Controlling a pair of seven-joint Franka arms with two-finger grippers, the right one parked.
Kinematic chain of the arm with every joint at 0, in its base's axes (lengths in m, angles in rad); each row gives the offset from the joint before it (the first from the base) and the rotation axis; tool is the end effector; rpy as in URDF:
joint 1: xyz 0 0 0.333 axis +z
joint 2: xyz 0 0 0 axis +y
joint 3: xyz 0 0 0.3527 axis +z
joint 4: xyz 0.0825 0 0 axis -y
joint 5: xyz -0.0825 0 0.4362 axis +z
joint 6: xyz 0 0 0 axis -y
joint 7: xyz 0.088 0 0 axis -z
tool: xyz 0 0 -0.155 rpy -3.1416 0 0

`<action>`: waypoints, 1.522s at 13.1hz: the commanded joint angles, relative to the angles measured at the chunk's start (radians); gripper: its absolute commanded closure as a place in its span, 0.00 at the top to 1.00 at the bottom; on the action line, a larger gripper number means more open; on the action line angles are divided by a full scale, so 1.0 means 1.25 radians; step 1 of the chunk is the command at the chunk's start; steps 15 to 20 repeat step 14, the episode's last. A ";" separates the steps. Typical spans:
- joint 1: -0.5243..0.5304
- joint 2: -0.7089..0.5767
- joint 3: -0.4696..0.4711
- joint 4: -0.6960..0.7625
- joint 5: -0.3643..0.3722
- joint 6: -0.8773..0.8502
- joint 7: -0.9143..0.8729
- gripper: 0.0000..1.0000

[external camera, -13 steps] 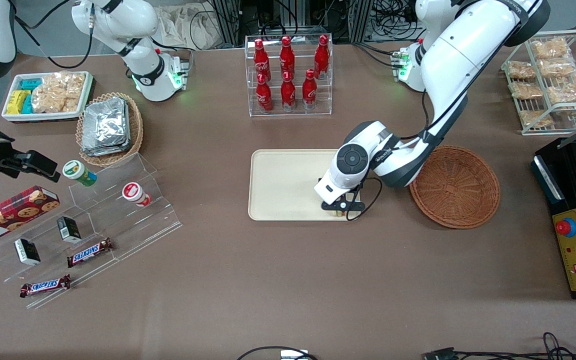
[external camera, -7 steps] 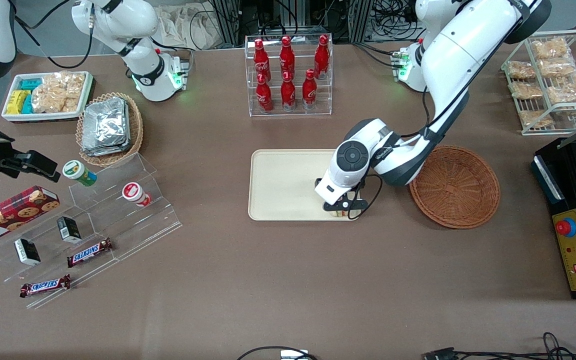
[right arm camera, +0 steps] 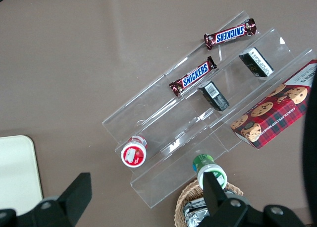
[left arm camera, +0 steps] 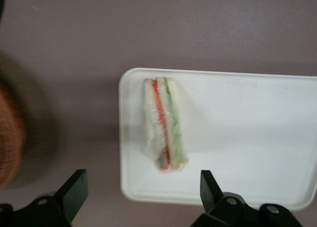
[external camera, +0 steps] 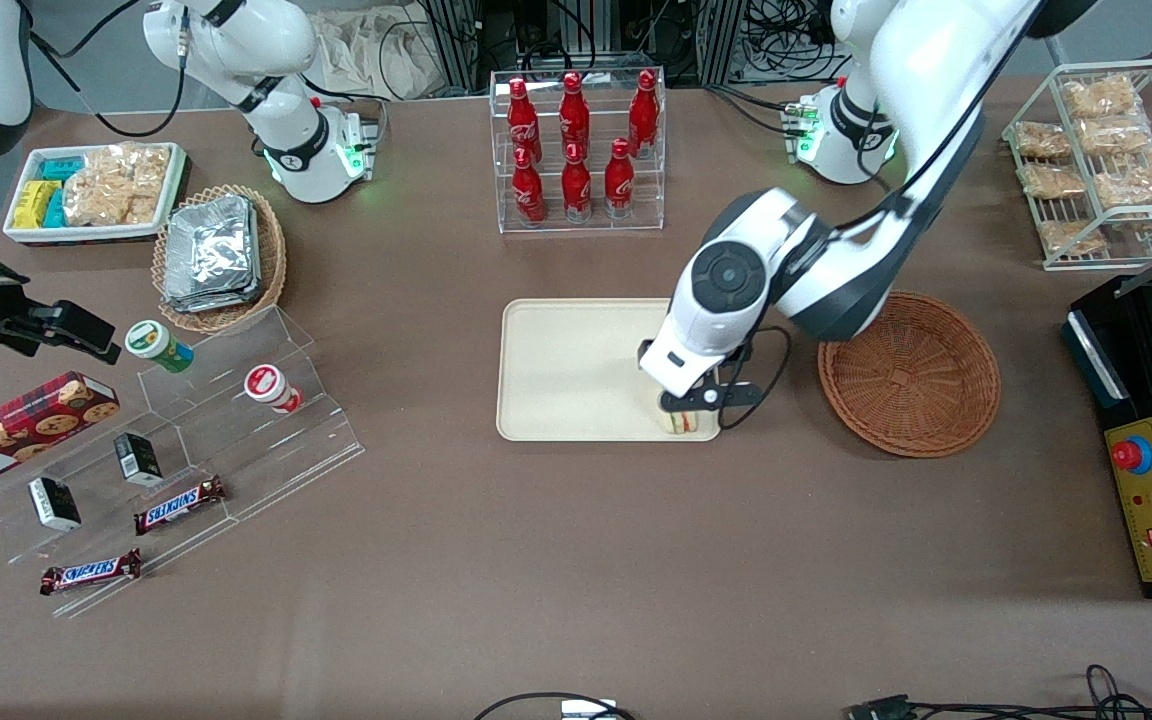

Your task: Place sandwich from basket to tray

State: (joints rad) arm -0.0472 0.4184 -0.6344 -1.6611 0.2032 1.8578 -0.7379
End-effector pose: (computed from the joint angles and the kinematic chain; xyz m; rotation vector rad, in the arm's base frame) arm 0.5747 -0.3875 0.3577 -3.0877 -0.0149 0.2147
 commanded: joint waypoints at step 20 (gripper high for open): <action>-0.042 -0.391 0.557 -0.039 -0.155 -0.188 0.388 1.00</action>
